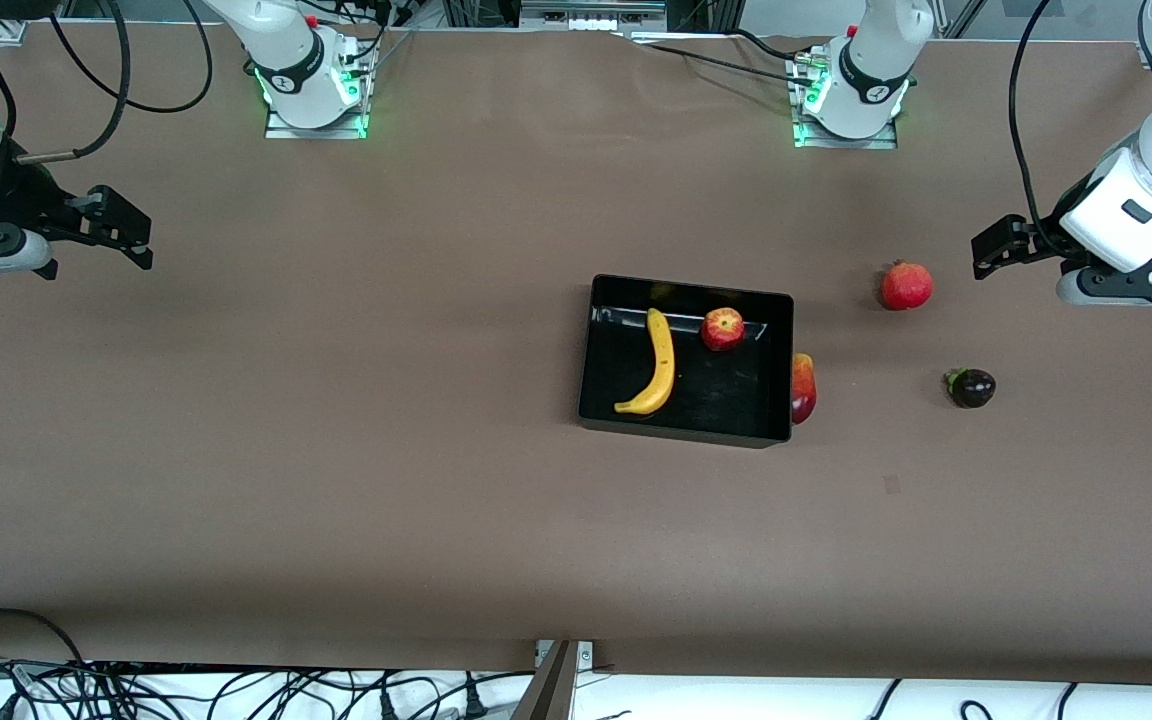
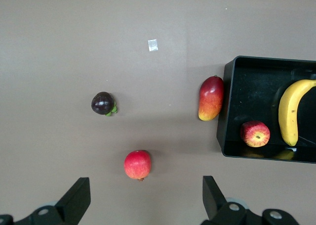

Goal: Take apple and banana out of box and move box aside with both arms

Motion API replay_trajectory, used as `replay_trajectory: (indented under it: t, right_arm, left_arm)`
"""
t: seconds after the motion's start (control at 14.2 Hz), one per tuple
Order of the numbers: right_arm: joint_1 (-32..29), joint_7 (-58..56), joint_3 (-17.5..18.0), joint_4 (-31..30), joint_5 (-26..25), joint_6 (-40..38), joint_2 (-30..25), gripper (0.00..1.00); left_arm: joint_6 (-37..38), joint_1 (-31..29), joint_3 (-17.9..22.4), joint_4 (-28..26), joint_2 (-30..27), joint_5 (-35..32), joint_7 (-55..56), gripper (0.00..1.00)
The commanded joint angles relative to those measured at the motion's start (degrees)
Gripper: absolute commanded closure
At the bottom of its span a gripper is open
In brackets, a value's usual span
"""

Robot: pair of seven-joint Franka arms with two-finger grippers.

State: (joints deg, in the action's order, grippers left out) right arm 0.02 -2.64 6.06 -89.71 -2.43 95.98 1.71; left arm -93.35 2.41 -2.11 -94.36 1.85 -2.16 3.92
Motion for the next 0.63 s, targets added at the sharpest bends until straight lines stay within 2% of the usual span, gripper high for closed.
replay_trajectory:
  t: [0.0,0.56]
  right_arm:
    - [-0.29,0.18,0.36,0.68,-0.38,-0.97,-0.13,0.0]
    - [-0.29,0.18,0.36,0.68,-0.38,-0.97,-0.22,0.0]
  left_arm:
    - [1.5,0.32,0.17,1.9,0.79,0.76,0.3,0.0]
    - [3.34,0.67,0.0,1.72,0.79,0.76,0.47,0.0]
